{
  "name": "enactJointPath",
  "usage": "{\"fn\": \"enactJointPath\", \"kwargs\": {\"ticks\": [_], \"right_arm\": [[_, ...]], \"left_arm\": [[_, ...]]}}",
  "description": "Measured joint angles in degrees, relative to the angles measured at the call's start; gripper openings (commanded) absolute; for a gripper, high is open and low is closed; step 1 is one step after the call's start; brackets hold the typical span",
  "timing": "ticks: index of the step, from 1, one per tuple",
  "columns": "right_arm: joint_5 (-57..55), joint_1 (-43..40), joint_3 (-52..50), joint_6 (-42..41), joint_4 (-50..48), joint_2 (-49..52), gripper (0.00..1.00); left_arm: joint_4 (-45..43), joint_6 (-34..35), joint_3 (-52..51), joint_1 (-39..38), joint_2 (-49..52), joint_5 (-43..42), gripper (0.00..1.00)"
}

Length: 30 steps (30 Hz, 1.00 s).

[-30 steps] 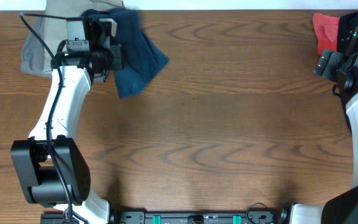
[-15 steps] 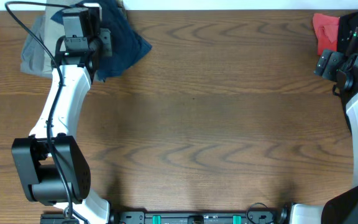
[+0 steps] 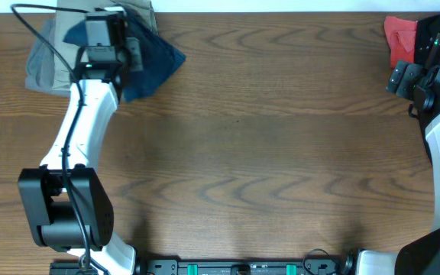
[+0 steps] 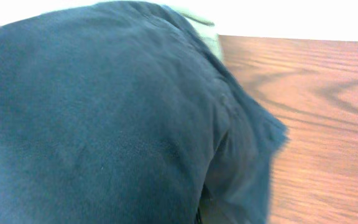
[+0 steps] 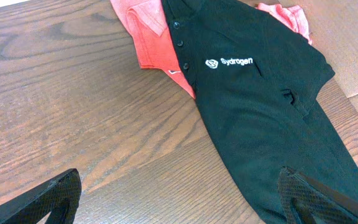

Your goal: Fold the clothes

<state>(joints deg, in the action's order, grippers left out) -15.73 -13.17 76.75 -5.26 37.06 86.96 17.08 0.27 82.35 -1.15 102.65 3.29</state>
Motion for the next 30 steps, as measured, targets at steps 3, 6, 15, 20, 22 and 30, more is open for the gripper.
{"fn": "enactJointPath", "kwargs": {"ticks": [3, 6, 15, 20, 22, 30], "right_arm": [[0.00, 0.00, 0.00, 0.00, 0.02, -0.02, 0.99], [0.00, 0.00, 0.00, 0.00, 0.02, 0.00, 0.99], [0.00, 0.00, 0.00, 0.00, 0.00, 0.00, 0.99], [0.00, 0.00, 0.00, 0.00, 0.02, 0.00, 0.99], [0.00, 0.00, 0.00, 0.00, 0.02, 0.00, 0.99], [0.02, 0.00, 0.00, 0.00, 0.00, 0.00, 0.99]], "left_arm": [[3.69, 4.50, 0.09, -1.95, 0.00, -0.61, 0.06], [9.49, 10.49, 0.39, -3.39, 0.00, -2.08, 0.07], [29.16, 25.22, 0.66, -5.31, -0.02, -6.32, 0.06], [37.38, 30.53, 0.42, -8.50, -0.02, -9.33, 0.06], [38.51, 31.50, -0.15, -10.62, -0.04, -10.54, 0.06], [37.53, 33.33, -4.70, -24.17, -0.13, -12.57, 0.06]]}}
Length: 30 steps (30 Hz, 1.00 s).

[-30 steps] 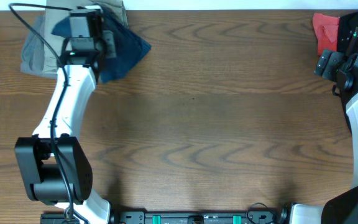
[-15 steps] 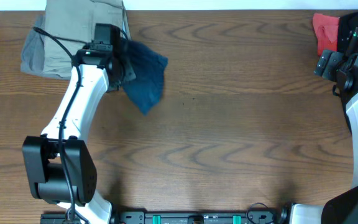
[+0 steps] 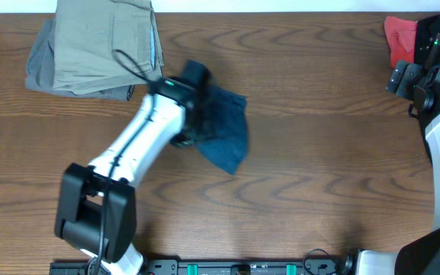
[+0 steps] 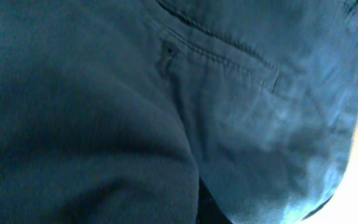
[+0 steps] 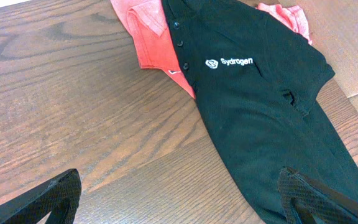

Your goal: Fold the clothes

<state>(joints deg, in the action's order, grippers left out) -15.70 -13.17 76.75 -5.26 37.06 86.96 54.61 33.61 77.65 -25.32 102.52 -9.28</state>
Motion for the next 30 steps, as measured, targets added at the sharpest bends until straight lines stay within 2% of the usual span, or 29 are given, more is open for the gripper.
{"fn": "enactJointPath", "kwargs": {"ticks": [8, 13, 14, 15, 16, 17, 22, 30], "right_arm": [[-0.02, 0.00, 0.00, 0.00, 0.02, -0.02, 0.99], [0.00, 0.00, 0.00, 0.00, 0.02, 0.00, 0.99], [0.00, 0.00, 0.00, 0.00, 0.02, 0.00, 0.99], [0.00, 0.00, 0.00, 0.00, 0.02, 0.00, 0.99], [0.00, 0.00, 0.00, 0.00, 0.02, 0.00, 0.99], [-0.02, 0.00, 0.00, 0.00, 0.02, 0.00, 0.99], [0.00, 0.00, 0.00, 0.00, 0.04, 0.00, 0.99], [0.00, 0.00, 0.00, 0.00, 0.02, 0.00, 0.99]], "left_arm": [[-5.22, 0.20, -6.75, -13.99, 0.00, -1.51, 0.06], [-1.46, -2.99, -9.75, -19.08, 0.02, -3.85, 0.07], [-0.28, -3.45, -9.81, -19.12, 0.02, -3.80, 0.13], [0.94, -4.13, -9.81, -18.91, 0.02, -3.52, 0.29], [1.88, -4.61, -9.81, -18.45, 0.00, -2.97, 0.61], [2.82, -4.85, -9.81, -17.53, 0.00, -2.27, 0.89], [3.17, -5.20, -9.86, -9.92, 0.02, 0.44, 0.90], [3.56, -5.40, -9.79, 9.84, 0.02, 0.63, 0.91]]}}
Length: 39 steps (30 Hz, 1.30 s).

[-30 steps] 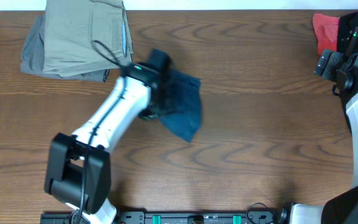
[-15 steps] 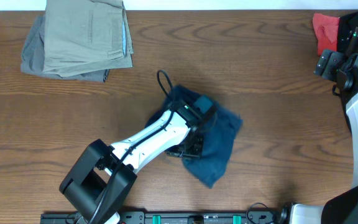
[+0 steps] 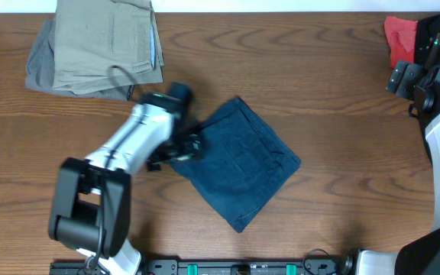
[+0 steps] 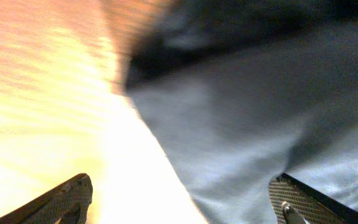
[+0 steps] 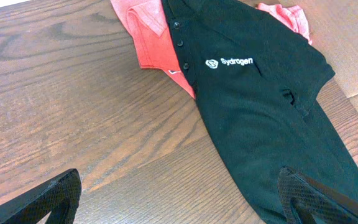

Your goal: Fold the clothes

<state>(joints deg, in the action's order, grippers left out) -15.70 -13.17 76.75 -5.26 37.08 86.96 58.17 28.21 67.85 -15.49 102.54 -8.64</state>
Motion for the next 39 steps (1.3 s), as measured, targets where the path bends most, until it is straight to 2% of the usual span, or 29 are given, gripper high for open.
{"fn": "enactJointPath", "kwargs": {"ticks": [6, 12, 16, 26, 28, 30, 32, 36, 39], "right_arm": [[0.00, 0.00, 0.00, 0.00, 0.00, 0.00, 0.99], [0.00, 0.00, 0.00, 0.00, 0.00, 0.00, 1.00], [0.00, 0.00, 0.00, 0.00, 0.00, 0.00, 0.99], [0.00, 0.00, 0.00, 0.00, -0.02, 0.00, 0.99], [0.00, 0.00, 0.00, 0.00, 0.00, 0.00, 0.99], [0.00, 0.00, 0.00, 0.00, -0.02, 0.00, 0.99], [0.00, 0.00, 0.00, 0.00, -0.02, 0.00, 0.99], [0.00, 0.00, 0.00, 0.00, 0.00, 0.00, 0.99], [0.00, 0.00, 0.00, 0.00, 0.00, 0.00, 0.99]], "left_arm": [[0.96, -0.50, 0.00, 8.37, 0.00, -3.41, 0.91], [0.76, -3.72, 0.00, 8.07, 0.00, -14.60, 0.91], [0.00, -4.26, -0.07, 6.95, -0.02, -18.51, 0.91], [-15.17, 1.90, -11.72, 6.64, -0.02, -22.01, 0.89], [-16.39, 2.95, -12.15, 6.64, -0.28, -22.58, 0.84], [-18.36, 3.63, -12.24, 6.62, -0.33, -22.97, 0.73], [-20.65, 4.22, -12.31, 6.64, -0.33, -23.12, 0.55], [-24.39, 4.79, -12.50, 6.62, -0.33, -21.79, 0.29], [-26.53, 4.70, -12.55, 6.56, -0.33, -19.39, 0.19]]}}
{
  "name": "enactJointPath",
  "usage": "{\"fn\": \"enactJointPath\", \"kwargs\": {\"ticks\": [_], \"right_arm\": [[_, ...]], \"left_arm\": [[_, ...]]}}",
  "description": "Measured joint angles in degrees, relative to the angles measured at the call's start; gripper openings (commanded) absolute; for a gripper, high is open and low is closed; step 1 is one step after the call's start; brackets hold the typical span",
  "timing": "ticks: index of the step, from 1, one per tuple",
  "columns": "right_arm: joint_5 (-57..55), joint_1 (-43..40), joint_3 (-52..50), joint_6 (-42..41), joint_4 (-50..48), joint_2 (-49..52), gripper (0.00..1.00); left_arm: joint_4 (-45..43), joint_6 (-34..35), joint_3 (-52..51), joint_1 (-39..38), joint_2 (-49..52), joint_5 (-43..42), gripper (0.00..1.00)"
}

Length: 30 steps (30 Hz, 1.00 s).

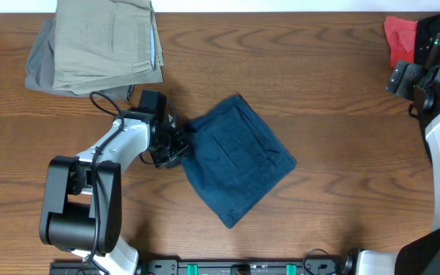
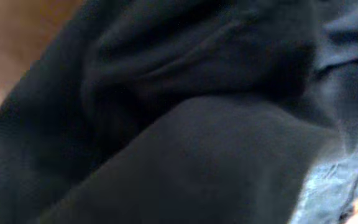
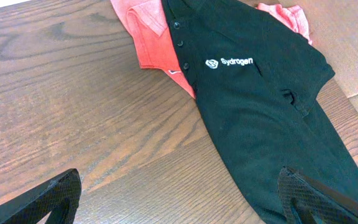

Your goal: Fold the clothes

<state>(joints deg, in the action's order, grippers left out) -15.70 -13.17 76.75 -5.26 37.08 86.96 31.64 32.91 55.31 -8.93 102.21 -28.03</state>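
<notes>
A blue denim garment [image 1: 239,160] lies spread as a tilted square in the middle of the table. My left gripper [image 1: 176,145] sits low at its left corner, where the cloth is bunched. Dark cloth [image 2: 166,124] fills the left wrist view and hides the fingers; the gripper appears shut on that corner. My right gripper [image 1: 398,79] hangs open at the far right, its fingertips [image 3: 48,202] wide apart over bare wood, beside a black polo shirt [image 3: 260,106] that lies on a red garment [image 3: 151,37].
A stack of folded khaki and grey clothes [image 1: 101,46] lies at the back left corner. The red garment [image 1: 399,34] sits at the back right, by the table edge. Brown wood [image 1: 327,92] shows between the two piles.
My left gripper has gone from open beside the garment's left edge to pressed into its left corner. The garment has shifted slightly left and bunched there. The right arm is unchanged.
My left gripper first held the blue garment on the pile at the back left. Then it held it bunched over the table's middle. Then the garment lay spread out with the gripper open at its left edge. Now the gripper is on that corner.
</notes>
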Motion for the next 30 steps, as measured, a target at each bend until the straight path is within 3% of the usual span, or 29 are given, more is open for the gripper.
{"fn": "enactJointPath", "kwargs": {"ticks": [7, 9, 21, 30], "right_arm": [[0.00, 0.00, 0.00, 0.00, 0.00, 0.00, 0.99], [0.00, 0.00, 0.00, 0.00, -0.02, 0.00, 0.99], [0.00, 0.00, 0.00, 0.00, 0.00, 0.00, 0.99], [0.00, 0.00, 0.00, 0.00, 0.00, 0.00, 0.99]], "left_arm": [[-12.57, -4.33, -0.11, 0.83, -0.02, 9.66, 0.14], [-17.14, -7.26, -0.11, 1.97, -0.02, 11.89, 0.06], [-40.85, -22.62, 0.22, 5.35, 0.00, 19.50, 0.06], [-53.55, -33.86, 0.33, 5.42, 0.00, 26.18, 0.06]]}}
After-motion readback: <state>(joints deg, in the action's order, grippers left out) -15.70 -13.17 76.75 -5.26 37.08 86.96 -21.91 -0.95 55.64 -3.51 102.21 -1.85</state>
